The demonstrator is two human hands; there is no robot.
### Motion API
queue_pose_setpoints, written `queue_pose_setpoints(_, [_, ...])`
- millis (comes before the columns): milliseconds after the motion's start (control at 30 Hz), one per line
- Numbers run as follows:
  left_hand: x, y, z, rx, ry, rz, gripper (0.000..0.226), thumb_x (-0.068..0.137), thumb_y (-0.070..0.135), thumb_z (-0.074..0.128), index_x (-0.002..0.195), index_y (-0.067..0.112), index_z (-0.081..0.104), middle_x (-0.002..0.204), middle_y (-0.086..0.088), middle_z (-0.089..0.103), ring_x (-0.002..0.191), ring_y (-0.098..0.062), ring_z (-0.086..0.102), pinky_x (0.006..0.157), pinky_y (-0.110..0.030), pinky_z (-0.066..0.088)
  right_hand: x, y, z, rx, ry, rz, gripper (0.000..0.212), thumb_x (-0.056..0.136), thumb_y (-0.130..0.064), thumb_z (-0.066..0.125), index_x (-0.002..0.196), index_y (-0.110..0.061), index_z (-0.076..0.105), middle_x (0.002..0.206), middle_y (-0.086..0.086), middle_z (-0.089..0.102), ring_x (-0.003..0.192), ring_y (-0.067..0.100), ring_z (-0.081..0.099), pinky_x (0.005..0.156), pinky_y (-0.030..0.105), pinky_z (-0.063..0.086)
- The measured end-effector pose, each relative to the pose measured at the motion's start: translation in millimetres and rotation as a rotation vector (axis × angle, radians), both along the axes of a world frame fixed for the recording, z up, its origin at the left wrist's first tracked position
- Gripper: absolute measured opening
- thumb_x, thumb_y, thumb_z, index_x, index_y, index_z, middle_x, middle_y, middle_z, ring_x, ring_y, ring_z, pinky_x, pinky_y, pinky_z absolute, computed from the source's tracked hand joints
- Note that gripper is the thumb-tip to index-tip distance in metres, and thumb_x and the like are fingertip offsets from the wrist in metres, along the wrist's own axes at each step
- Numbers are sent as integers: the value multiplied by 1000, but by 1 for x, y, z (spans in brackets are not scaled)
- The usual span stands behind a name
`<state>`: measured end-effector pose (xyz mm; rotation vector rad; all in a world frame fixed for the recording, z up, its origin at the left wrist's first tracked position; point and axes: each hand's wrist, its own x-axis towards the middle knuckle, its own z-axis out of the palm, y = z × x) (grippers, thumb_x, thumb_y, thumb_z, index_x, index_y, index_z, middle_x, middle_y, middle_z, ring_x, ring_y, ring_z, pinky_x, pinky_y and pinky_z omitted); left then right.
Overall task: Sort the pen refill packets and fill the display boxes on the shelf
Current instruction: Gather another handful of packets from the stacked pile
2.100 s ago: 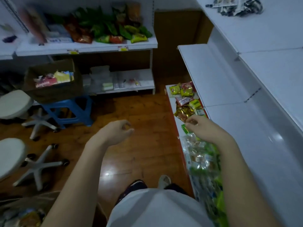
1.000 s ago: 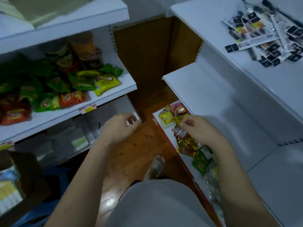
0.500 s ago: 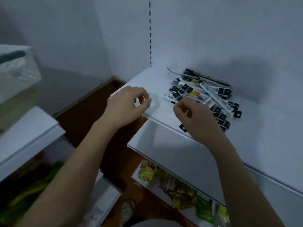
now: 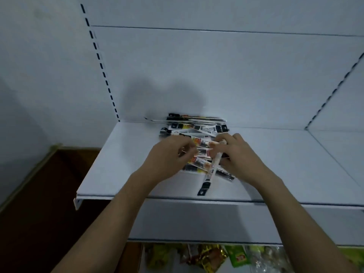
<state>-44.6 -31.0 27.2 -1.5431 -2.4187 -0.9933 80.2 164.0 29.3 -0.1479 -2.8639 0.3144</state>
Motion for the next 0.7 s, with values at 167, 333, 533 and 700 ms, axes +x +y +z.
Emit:
queue_pose_setpoints(167, [2, 7, 19, -21, -14, -50, 47, 92, 62, 35, 102, 30, 68, 90, 17, 65, 82, -1, 58, 69, -27, 50, -3, 3, 4, 73, 253, 8, 16, 84, -21, 73, 97, -30, 74, 113, -9, 67, 108, 27, 54, 86, 42, 41])
queue_pose_setpoints(333, [10, 11, 48, -192, 89, -8, 43, 88, 68, 51, 114, 37, 66, 99, 17, 65, 83, 0, 57, 70, -23, 45, -5, -11, 20, 173, 306, 13, 12, 91, -32, 64, 97, -29, 74, 89, -13, 67, 95, 24, 51, 82, 37, 30])
queue_pose_setpoints(533, [7, -4, 36, -115, 366, 61, 21, 98, 36, 51, 105, 27, 68, 73, 4, 67, 63, -19, 59, 55, -23, 26, -6, -32, 20, -177, 375, 51, 22, 88, -32, 71, 110, -25, 69, 98, -11, 64, 92, 13, 50, 78, 32, 45])
queue_pose_setpoints(700, [-5, -30, -9, -117, 348, 267, 5, 99, 18, 52, 98, 17, 57, 85, 2, 56, 75, -24, 55, 71, -34, 30, 12, -28, -6, -609, 268, -211, 33, 88, -31, 72, 115, -28, 54, 95, -15, 54, 76, 2, 50, 68, 23, 40])
